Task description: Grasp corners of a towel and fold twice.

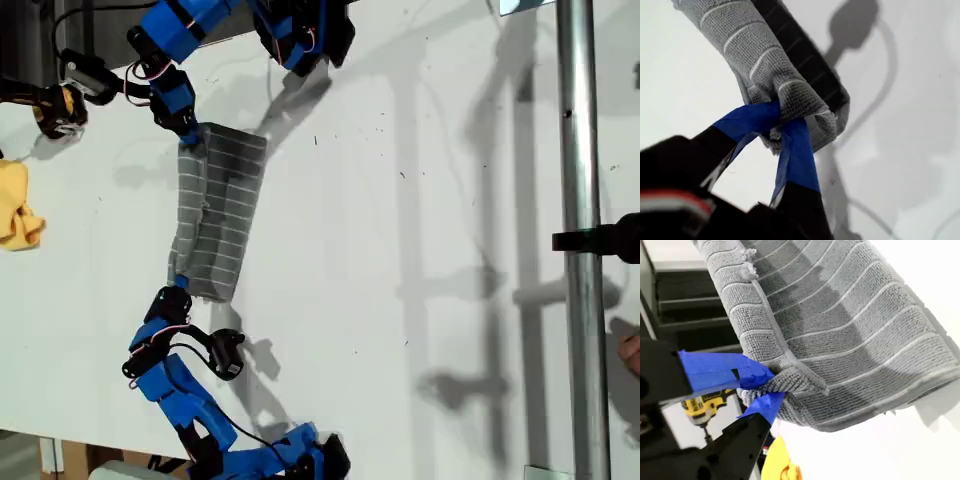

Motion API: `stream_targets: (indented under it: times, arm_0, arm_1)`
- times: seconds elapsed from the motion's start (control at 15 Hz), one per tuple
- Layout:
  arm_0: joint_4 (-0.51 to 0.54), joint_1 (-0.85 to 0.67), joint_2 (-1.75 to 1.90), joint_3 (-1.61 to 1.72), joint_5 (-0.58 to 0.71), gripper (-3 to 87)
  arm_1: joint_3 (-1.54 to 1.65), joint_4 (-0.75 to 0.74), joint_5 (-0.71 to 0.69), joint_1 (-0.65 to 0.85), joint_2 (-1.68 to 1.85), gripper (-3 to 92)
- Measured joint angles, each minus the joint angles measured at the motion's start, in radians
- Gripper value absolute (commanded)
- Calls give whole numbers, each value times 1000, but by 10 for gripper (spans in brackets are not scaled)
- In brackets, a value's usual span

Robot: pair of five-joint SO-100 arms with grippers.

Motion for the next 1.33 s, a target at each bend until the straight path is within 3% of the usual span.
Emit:
stream_targets:
  times: [0.33,0.67,1.07,1.2,1.27,1.33]
  arm_0:
    - [-3,-5,-72,9,9,-25]
    - [75,-3,-213,0,-26,-24]
    - [63,-61,-328,-34,-61,-18]
    - [58,-80,-337,-35,-63,91]
    - [58,-87,-341,-35,-63,202]
    - [58,-106,-341,-35,-60,216]
  arm_1:
    - [133,-28,-15,11,15,-2]
    - [270,-46,12,-40,-2,-2]
    - [307,-184,83,-141,-276,-2]
    - [296,-209,91,-152,-368,7]
    - [282,-210,91,-152,-414,62]
    - [267,-202,91,-152,-457,199]
